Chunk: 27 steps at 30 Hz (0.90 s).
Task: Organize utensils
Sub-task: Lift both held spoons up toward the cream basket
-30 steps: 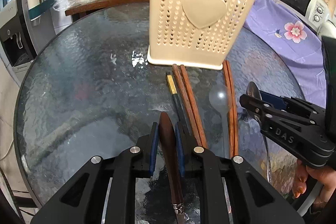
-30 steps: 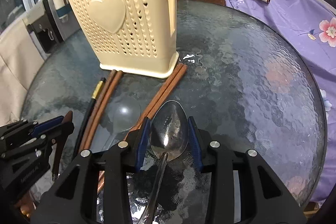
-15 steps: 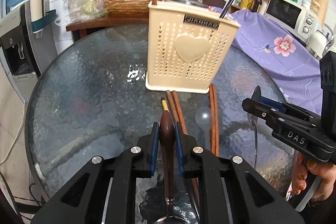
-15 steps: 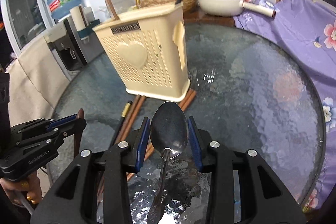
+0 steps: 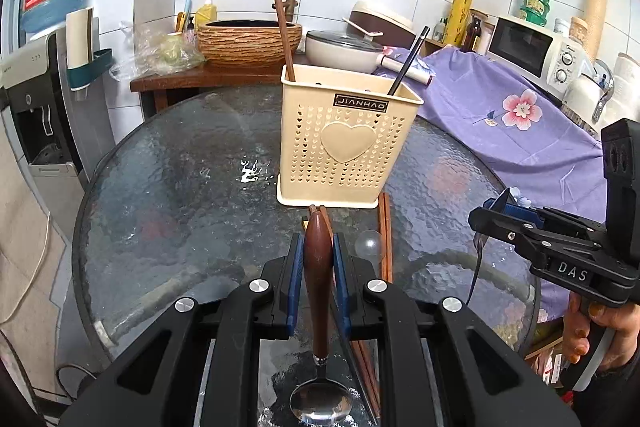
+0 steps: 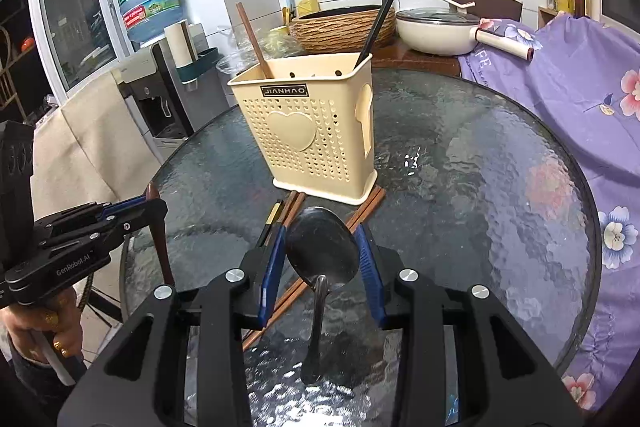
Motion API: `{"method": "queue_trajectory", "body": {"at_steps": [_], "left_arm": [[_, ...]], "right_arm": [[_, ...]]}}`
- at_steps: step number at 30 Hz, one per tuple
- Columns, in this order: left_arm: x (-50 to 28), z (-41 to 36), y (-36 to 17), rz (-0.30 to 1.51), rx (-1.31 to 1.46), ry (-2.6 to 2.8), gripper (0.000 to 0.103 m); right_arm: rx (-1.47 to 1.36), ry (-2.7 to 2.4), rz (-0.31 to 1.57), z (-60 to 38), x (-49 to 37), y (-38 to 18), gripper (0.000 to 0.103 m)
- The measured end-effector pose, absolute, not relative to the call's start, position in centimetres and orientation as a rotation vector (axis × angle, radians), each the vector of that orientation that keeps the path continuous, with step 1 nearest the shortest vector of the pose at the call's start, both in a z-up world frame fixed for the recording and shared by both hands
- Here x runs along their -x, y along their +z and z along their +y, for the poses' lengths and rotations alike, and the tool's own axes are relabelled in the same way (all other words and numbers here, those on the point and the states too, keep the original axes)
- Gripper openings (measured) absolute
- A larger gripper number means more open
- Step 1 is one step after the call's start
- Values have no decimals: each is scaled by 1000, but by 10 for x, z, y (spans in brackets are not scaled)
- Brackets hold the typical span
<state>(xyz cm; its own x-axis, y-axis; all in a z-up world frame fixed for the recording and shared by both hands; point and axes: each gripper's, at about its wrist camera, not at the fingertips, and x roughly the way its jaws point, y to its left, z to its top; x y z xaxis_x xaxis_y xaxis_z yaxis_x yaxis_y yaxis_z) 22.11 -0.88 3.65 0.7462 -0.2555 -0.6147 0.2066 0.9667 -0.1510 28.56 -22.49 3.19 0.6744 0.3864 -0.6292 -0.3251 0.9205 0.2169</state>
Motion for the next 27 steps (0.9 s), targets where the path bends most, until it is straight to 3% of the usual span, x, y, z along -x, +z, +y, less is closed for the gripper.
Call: {"method": "queue_trajectory", "body": {"at_steps": [27], "left_arm": [[-211,-2,66,611,68,-260,14]], "right_arm": [[-85,441,672,-220,-279,50,36]]}}
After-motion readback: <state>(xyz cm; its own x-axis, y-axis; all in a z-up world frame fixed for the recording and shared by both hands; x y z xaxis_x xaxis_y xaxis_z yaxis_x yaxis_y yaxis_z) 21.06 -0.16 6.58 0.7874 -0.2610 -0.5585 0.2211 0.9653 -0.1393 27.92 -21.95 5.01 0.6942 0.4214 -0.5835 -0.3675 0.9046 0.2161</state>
